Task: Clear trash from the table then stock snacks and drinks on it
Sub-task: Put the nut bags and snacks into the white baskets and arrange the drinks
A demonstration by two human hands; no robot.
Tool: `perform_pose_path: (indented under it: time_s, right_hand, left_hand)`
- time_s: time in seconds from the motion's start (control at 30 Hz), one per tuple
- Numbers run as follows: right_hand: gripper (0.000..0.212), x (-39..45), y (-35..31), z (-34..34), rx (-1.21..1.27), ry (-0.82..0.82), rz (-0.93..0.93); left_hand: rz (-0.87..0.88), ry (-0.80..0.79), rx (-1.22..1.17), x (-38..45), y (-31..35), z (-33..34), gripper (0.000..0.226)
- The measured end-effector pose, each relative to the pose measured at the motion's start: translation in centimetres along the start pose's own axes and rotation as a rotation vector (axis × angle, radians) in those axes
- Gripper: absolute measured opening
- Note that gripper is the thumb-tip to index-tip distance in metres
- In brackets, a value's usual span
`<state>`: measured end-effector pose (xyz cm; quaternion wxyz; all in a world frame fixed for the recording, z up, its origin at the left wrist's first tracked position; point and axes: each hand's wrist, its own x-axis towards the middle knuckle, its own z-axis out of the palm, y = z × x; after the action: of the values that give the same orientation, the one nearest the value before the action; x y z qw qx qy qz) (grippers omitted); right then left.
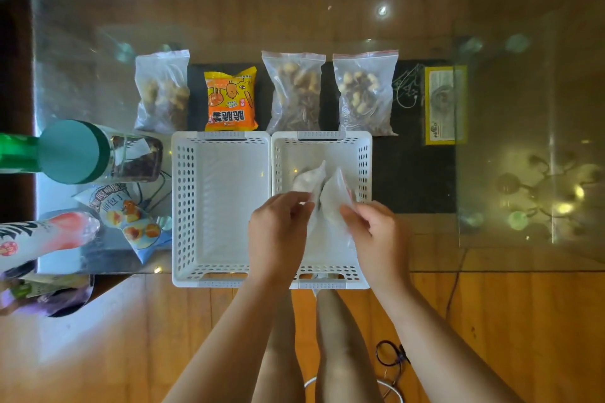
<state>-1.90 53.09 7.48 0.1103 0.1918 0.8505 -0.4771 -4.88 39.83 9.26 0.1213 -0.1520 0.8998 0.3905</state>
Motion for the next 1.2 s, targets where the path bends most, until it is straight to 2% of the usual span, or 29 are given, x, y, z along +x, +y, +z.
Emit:
perform_pose_path:
  time_s: [0.07,0.2,0.27,0.33,0.4,0.47,0.53,0.63,0.73,0.8,0.87,0.9,0.97,1.07,1.13,1.2]
  right_hand:
    - [0.021,0.0,0.3,-0.2,-0.025,0.003,0.034]
    - [0.016,1.0,1.7,-0.8,-0.131,0.264,0.179]
    - [0.014,0.8,1.0,0.1,-0.099,0.187,0.127]
    - [0.014,0.0,0.3,1.3,-0.070,0.045,0.080]
    - [0.014,0.1,0.2,1.1,-0.031,0.085,0.125]
    - [0.016,0.5,0.6,0.0,0.034,0.164,0.177]
    - [0.017,0.5,0.5,-1.0,0.082,0.109,0.156]
    - [0.018,-0.6,-0.1,-1.5,0.120,0.004,0.102]
    - [0.012,-0.7,0.2,-1.7,0.129,0.031,0.123]
    - [0.016,-0.1,0.7,-1.8,0.061,0.057,0.182]
    - [0.019,0.5,1.0,-1.7,0.006,0.027,0.221]
    - [0.015,0.6,0.9,-1.6,-0.005,0.005,0.213]
    - [0.009,0.6,0.6,-1.5,-0.022,-0.003,0.164]
    - [0.006,0.1,0.3,-1.5,0.019,0.043,0.118]
    - [0.013,0.0,0.3,-1.4,0.018,0.050,0.125]
    - [0.025,0.3,0.7,-1.2,-0.018,0.022,0.174]
  left_hand:
    - [-0.070,-0.001,0.039,0.0,-0.7,-0.3,0.010]
    - [-0.281,0.124,0.100,1.3,-2.4,-1.1,0.011]
    - [-0.248,0.097,0.106,1.2,-1.6,-0.6,0.013]
    - [-0.129,-0.023,0.115,0.4,-0.4,0.2,0.013]
    - [-0.068,-0.031,0.109,0.3,0.0,0.0,0.012]
    - [-0.042,0.040,0.102,0.7,-0.3,-0.9,0.012]
    - [-0.018,0.053,0.115,0.7,0.0,-1.7,0.011]
    - [-0.038,-0.012,0.037,-0.2,0.8,-2.0,0.011]
    - [-0.129,-0.014,-0.012,-0.4,0.3,-1.7,0.009]
    - [-0.228,-0.025,0.008,-0.1,-0.3,-1.3,0.004]
    - [-0.279,-0.083,0.050,0.1,-0.6,-0.8,0.011]
    - [-0.272,-0.113,0.087,0.2,-0.7,-0.6,0.009]
    - [-0.227,-0.139,0.143,0.3,-0.7,-0.2,0.021]
    - [-0.141,-0.097,0.154,0.3,-0.9,-0.5,0.025]
    - [-0.107,-0.079,0.149,0.3,-0.8,-0.7,0.021]
    - [-0.093,-0.128,0.174,0.4,-1.0,-0.8,0.017]
